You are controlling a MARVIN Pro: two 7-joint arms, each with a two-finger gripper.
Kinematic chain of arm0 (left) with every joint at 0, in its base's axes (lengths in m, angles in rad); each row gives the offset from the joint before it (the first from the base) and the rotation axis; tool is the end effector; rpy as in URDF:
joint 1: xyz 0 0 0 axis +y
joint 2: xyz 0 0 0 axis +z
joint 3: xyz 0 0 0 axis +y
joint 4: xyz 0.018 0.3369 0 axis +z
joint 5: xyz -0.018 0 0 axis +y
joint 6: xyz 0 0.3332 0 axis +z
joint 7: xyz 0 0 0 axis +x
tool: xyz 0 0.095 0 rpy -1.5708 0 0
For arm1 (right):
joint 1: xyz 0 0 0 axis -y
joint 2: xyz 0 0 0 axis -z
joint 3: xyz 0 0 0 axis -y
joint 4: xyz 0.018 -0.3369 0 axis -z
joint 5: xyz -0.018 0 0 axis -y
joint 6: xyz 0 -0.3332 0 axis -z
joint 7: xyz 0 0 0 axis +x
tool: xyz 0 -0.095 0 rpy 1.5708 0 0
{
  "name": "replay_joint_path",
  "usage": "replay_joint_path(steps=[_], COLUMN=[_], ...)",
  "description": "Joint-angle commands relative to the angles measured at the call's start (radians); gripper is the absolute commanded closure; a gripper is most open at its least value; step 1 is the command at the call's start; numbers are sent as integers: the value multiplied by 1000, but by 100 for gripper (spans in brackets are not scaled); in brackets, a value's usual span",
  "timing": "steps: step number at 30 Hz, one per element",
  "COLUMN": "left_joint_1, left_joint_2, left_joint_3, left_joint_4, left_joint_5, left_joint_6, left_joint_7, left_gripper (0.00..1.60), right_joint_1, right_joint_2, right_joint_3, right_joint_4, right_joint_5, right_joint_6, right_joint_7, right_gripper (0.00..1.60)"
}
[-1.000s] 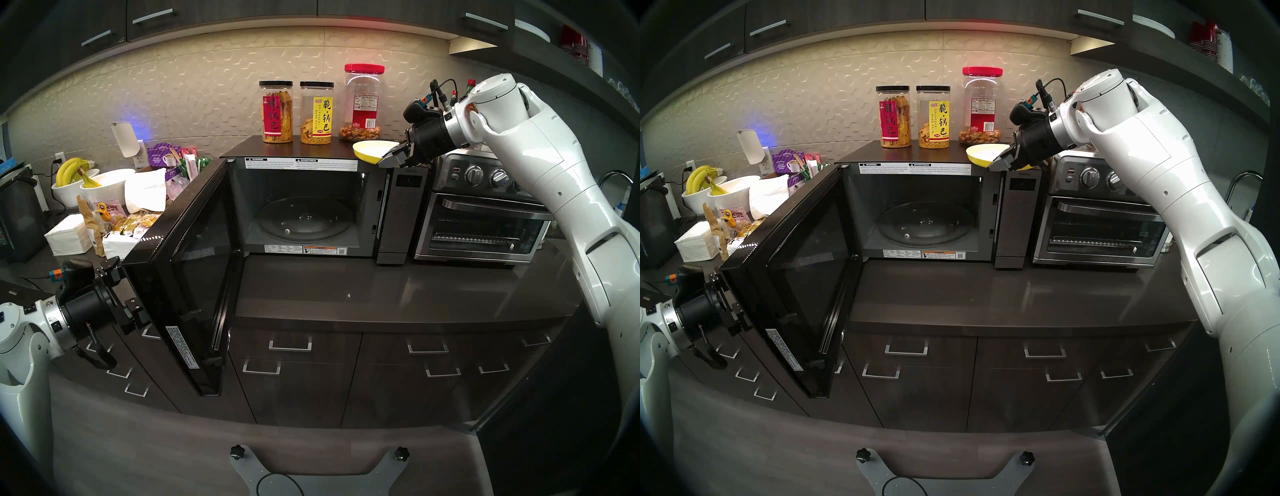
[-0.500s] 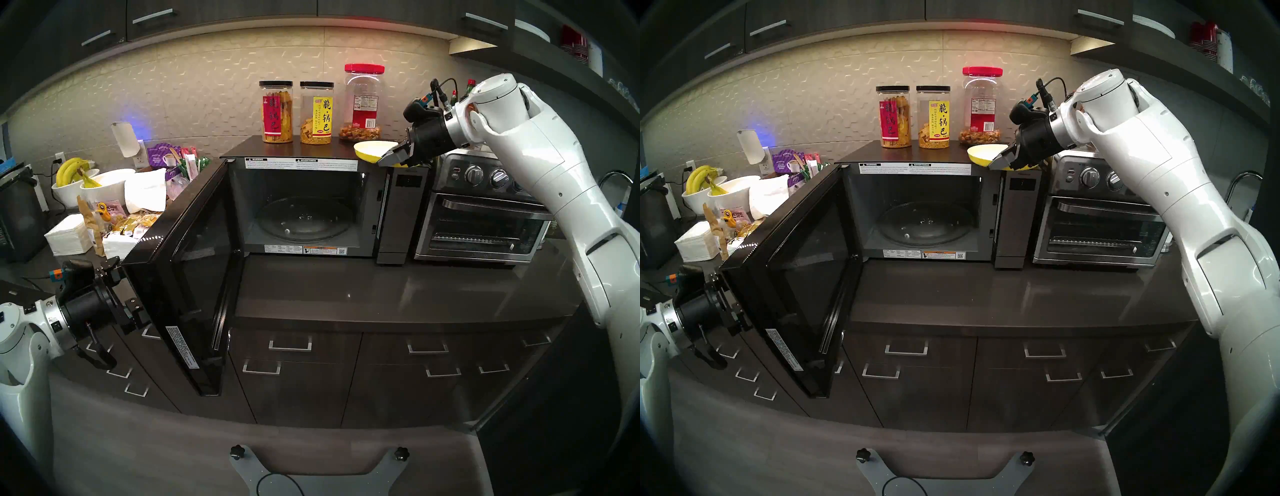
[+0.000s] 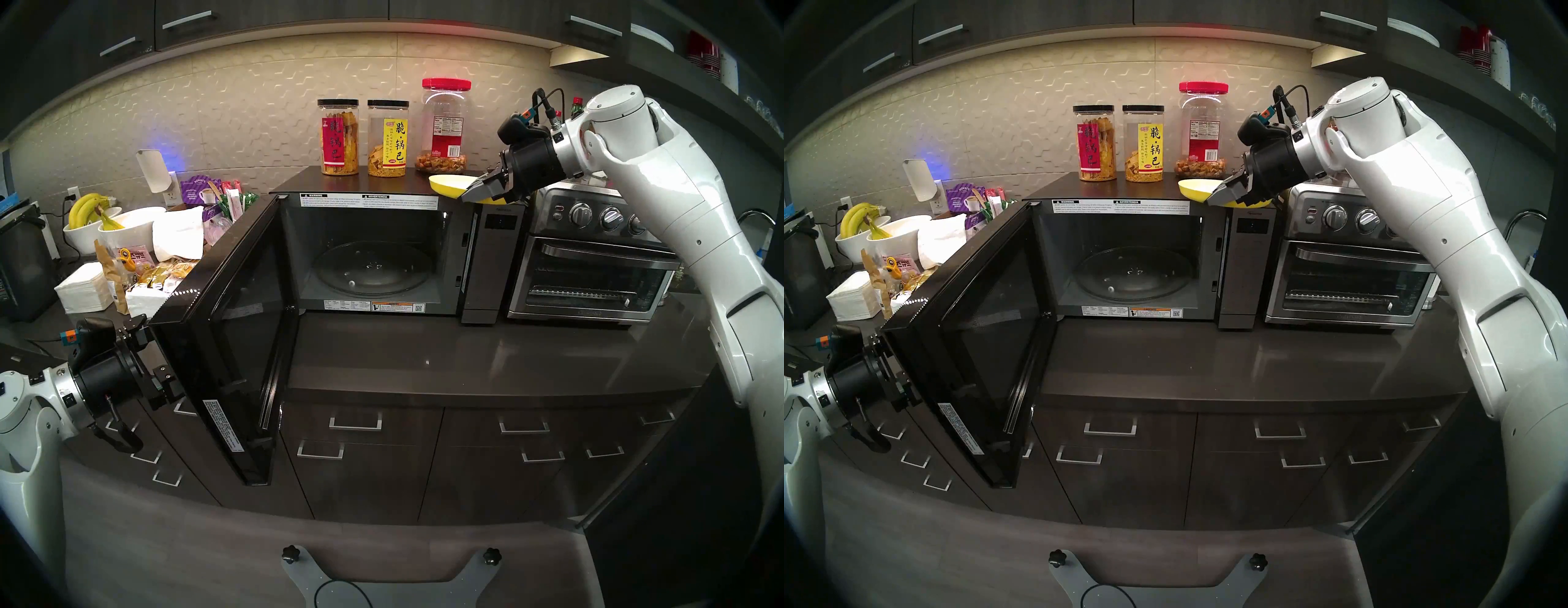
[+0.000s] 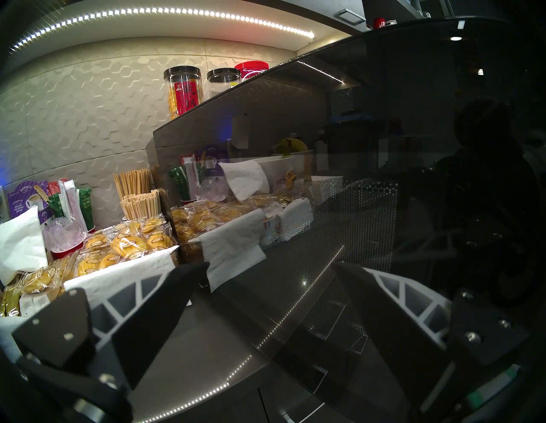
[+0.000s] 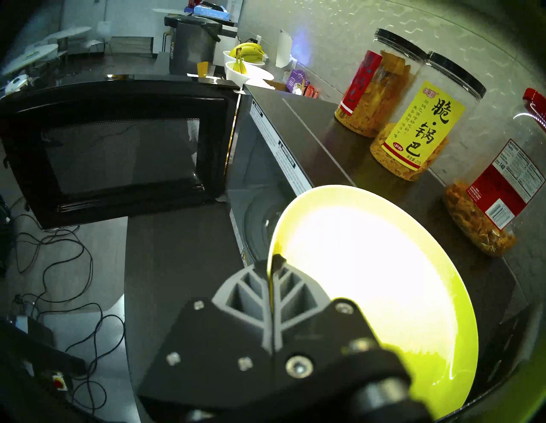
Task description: Open the microwave, put the plate inside, and close the door
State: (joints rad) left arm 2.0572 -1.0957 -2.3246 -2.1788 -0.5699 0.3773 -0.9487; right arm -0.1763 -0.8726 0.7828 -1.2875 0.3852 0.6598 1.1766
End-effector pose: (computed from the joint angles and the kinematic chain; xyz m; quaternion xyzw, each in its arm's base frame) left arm 0.2487 0.2027 -0.1558 0.6927 -0.2662 0.6494 0.1662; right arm 0.5718 -0.0391 0.0943 -0.6759 -0.5540 -0.4630 0.1478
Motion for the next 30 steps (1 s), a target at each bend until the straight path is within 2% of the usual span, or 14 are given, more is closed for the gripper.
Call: replay_joint_path(steps=[1, 20, 25, 30], left_joint_1=[0, -1, -1, -1], left_joint_2=[1, 0, 0, 0], left_joint_3=[-5, -5, -6, -6], left_joint_4=[-11, -10, -11, -11], left_joint_5=[-1, 0, 0, 1], left_joint_6=[1, 2, 2, 2], left_joint_7=[-2, -3, -4, -4], left_gripper=[0, 0, 0, 0], right_joint_1=[-2, -45, -52, -66], right_joint_2=[41, 153, 174, 200], right_joint_3=[39, 89, 91, 90], right_joint_4=[-61, -211, -239, -282], right_joint_5=[34, 131, 141, 123], right_joint_6=[15, 14, -12, -72], right_joint_7=[13, 33, 35, 22], right_gripper=[160, 160, 160, 160])
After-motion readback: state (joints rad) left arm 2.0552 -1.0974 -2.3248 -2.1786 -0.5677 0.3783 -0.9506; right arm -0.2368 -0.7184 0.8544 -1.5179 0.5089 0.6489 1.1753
